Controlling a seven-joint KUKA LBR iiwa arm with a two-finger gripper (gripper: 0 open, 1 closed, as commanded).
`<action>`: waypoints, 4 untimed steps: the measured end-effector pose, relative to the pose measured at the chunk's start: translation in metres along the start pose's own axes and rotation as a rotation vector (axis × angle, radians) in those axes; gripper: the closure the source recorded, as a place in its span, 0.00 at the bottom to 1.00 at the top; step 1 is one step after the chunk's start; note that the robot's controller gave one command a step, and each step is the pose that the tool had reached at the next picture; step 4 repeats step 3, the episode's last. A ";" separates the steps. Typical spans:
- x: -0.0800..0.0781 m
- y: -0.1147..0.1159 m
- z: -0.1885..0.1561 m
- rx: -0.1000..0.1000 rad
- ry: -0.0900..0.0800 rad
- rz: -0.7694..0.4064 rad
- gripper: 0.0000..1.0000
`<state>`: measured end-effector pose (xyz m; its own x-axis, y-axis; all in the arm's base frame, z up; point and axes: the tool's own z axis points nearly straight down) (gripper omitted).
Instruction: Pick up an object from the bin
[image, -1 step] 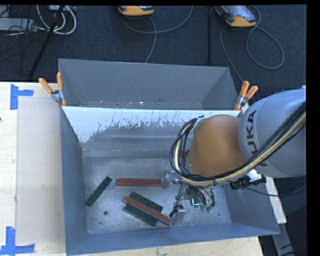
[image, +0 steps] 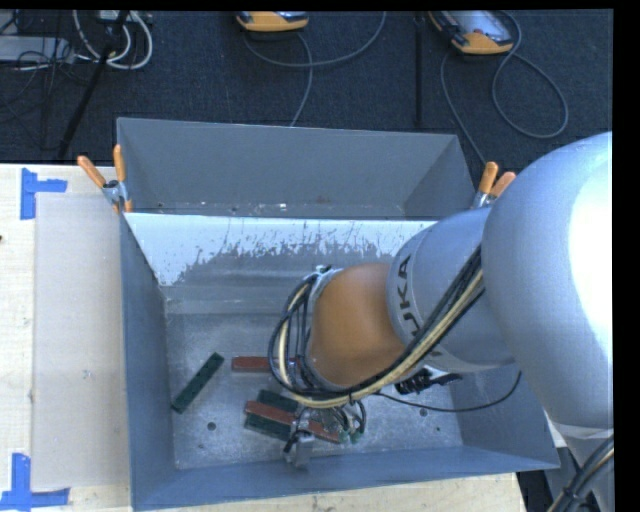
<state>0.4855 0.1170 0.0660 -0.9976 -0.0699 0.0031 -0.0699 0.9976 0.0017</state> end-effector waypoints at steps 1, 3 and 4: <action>-0.001 -0.003 -0.003 0.002 -0.001 0.007 1.00; 0.013 -0.036 -0.221 0.002 -0.011 -0.017 1.00; 0.013 -0.036 -0.221 0.002 -0.011 -0.017 1.00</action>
Offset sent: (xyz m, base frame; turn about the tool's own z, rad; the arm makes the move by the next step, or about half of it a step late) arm 0.0000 0.0000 0.0000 0.0000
